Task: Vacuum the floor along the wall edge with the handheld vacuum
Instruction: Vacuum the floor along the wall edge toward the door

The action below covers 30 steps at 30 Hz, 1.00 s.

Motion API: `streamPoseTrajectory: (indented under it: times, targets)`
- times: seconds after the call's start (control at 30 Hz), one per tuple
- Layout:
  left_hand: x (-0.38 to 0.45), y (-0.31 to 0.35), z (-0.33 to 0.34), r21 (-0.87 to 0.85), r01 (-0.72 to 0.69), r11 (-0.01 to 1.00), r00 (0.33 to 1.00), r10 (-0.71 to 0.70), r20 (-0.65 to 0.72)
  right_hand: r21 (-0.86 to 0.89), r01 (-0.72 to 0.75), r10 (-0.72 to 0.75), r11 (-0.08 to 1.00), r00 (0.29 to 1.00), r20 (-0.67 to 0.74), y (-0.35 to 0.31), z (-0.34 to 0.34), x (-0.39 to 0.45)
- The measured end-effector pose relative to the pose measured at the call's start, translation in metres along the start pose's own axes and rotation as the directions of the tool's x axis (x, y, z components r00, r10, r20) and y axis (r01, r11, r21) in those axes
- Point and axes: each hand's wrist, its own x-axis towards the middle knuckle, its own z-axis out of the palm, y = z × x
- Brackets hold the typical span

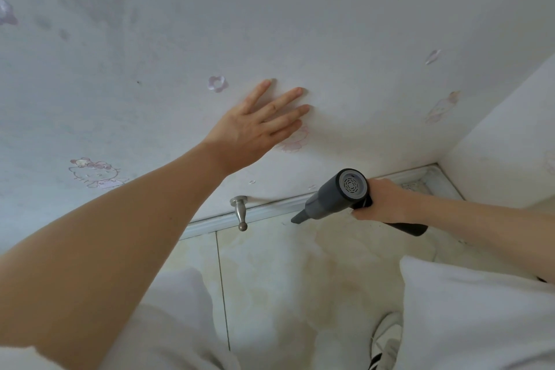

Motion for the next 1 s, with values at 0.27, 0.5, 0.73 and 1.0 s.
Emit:
streamPoseTrajectory:
  times: [0.27, 0.5, 0.73, 1.0]
  targets:
    - [0.000, 0.001, -0.011, -0.007, 0.011, 1.000, 0.989, -0.010, 0.150, 0.013, 0.025, -0.025, 1.000, 1.000, 0.009, 0.002, -0.003, -0.008]
    - [0.000, 0.000, -0.012, -0.033, 0.001, 0.999, 0.996, 0.002, 0.091, 0.016, 0.093, -0.093, 0.996, 0.994, 0.047, -0.004, 0.005, 0.001]
    - [0.012, 0.006, 0.006, -0.048, -0.013, 0.999, 0.999, 0.011, -0.048, -0.039, 0.086, -0.084, 0.996, 0.996, 0.037, -0.002, -0.008, 0.025]
    - [0.018, 0.013, 0.012, -0.020, 0.025, 0.999, 0.998, -0.026, -0.051, -0.043, 0.095, -0.094, 0.995, 0.995, 0.036, 0.005, -0.023, 0.049]
